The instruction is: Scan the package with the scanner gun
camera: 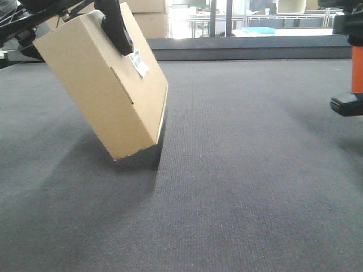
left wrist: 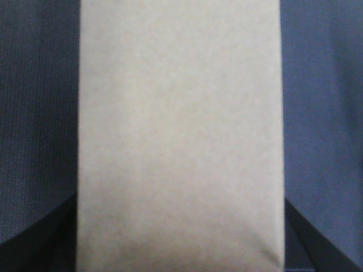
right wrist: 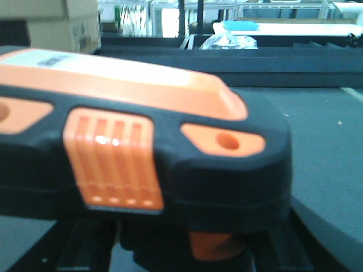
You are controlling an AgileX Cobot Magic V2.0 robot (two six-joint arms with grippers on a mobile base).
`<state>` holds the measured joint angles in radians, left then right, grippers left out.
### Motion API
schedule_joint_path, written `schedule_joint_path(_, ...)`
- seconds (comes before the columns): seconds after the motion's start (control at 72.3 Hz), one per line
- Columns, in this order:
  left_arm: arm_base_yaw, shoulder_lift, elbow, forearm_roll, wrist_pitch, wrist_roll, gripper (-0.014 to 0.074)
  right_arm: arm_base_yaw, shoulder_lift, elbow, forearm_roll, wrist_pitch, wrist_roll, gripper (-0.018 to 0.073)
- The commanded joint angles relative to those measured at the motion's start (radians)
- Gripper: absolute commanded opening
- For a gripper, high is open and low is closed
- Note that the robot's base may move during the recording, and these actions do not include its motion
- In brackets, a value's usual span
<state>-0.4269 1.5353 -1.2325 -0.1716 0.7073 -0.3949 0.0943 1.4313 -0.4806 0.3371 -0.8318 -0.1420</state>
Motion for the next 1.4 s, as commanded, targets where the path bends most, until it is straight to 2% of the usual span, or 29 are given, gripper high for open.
schedule_joint_path(0.0, -0.008, -0.011, -0.002, -0.009, 0.003, -0.006, -0.0111, -0.003, 0.033, -0.005, -0.010, -0.204, 0.105, -0.0154)
schedule_joint_path(0.083, -0.008, -0.011, -0.002, -0.009, 0.017, -0.006, -0.0111, -0.003, 0.075, -0.005, -0.010, -0.287, 0.156, -0.0154)
schedule_joint_path(0.304, -0.008, -0.011, -0.002, -0.009, 0.023, -0.006, -0.0111, -0.003, 0.170, -0.005, -0.010, -0.320, 0.192, -0.0154)
schedule_joint_path(0.415, -0.008, -0.011, -0.002, -0.009, 0.019, -0.006, -0.0111, -0.003, 0.210, -0.005, -0.010, -0.388, 0.205, -0.0154)
schedule_joint_path(0.844, -0.008, -0.011, -0.002, -0.002, -0.033, -0.006, -0.0111, -0.003, 0.245, -0.005, -0.011, -0.388, 0.205, -0.0154)
schedule_joint_path(1.01, -0.008, -0.011, -0.002, 0.002, -0.038, -0.006, -0.0111, -0.003, 0.245, -0.005, -0.016, -0.310, 0.205, -0.0152)
schedule_joint_path(1.079, -0.008, -0.011, -0.002, 0.002, -0.040, -0.006, -0.0111, -0.003, 0.245, -0.005, -0.016, -0.302, 0.205, -0.0095)
schedule_joint_path(1.273, -0.008, -0.011, -0.002, 0.002, -0.040, -0.006, -0.0111, -0.003, 0.245, -0.005, -0.018, -0.335, 0.205, 0.0228)
schedule_joint_path(1.383, -0.008, -0.011, -0.002, 0.002, -0.040, -0.006, -0.0111, -0.003, 0.245, -0.005, -0.020, -0.336, 0.205, 0.0349)
